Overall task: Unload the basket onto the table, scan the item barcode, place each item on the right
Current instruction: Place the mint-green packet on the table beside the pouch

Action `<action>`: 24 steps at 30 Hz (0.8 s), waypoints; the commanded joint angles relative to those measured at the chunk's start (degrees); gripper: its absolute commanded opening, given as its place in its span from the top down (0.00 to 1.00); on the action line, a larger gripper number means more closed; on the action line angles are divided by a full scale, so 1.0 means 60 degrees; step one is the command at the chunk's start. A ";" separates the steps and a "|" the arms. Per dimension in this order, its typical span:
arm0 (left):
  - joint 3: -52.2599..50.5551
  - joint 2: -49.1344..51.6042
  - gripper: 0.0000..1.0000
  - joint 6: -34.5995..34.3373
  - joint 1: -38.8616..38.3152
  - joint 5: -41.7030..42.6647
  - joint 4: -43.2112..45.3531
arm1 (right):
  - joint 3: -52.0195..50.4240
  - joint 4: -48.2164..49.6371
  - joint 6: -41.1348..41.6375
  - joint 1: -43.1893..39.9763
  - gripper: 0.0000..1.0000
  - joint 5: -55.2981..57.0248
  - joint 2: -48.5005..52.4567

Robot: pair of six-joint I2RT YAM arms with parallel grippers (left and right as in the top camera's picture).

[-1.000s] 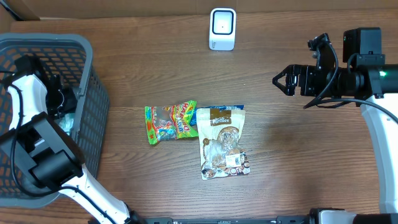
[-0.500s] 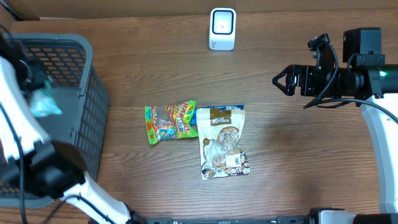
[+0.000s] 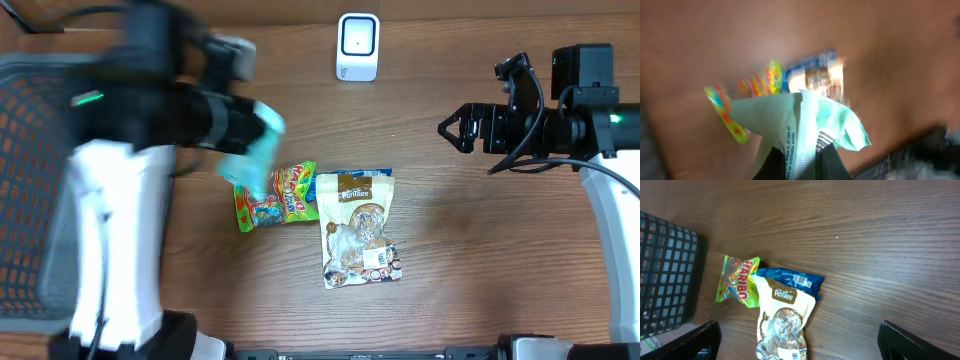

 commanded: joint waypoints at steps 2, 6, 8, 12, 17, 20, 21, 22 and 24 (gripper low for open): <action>-0.3435 0.0004 0.96 -0.1198 -0.2018 -0.0565 0.1013 | -0.0007 0.0036 -0.0011 0.0040 0.00 0.0018 -0.0004; -0.6568 0.0004 0.96 -0.3155 -0.3275 -0.2575 0.3206 | -0.0007 0.0069 -0.0011 0.0040 0.00 0.0018 -0.0004; -0.7410 0.0004 0.91 -0.3177 -0.3355 -0.2568 0.4444 | -0.0007 0.0113 -0.0011 0.0040 0.00 0.0018 -0.0004; -0.7610 -0.0004 0.38 -0.3158 -0.3308 -0.2521 0.5486 | -0.0007 0.0051 -0.0007 0.0040 0.00 0.0015 -0.0004; -0.7002 -0.0076 0.33 -0.3024 -0.2681 -0.3486 0.4881 | -0.0007 -0.0084 -0.0007 0.0040 0.00 0.0018 -0.0004; -0.6998 -0.0299 0.36 -0.2820 -0.1016 -0.3690 0.4379 | -0.0007 -0.0095 -0.0011 0.0040 0.00 0.0018 -0.0004; -0.6998 -0.0372 0.39 -0.2565 -0.0401 -0.3661 0.4368 | -0.0007 -0.0084 -0.0011 0.0040 0.00 0.0018 -0.0004; -0.6998 -0.0459 0.40 -0.2233 0.0277 -0.3654 0.4401 | -0.0007 -0.0044 -0.0011 0.0040 0.00 0.0018 -0.0004; -0.6998 -0.0503 0.40 -0.1497 0.1016 -0.3621 0.4488 | -0.0007 -0.0015 -0.0011 0.0040 0.00 0.0018 -0.0004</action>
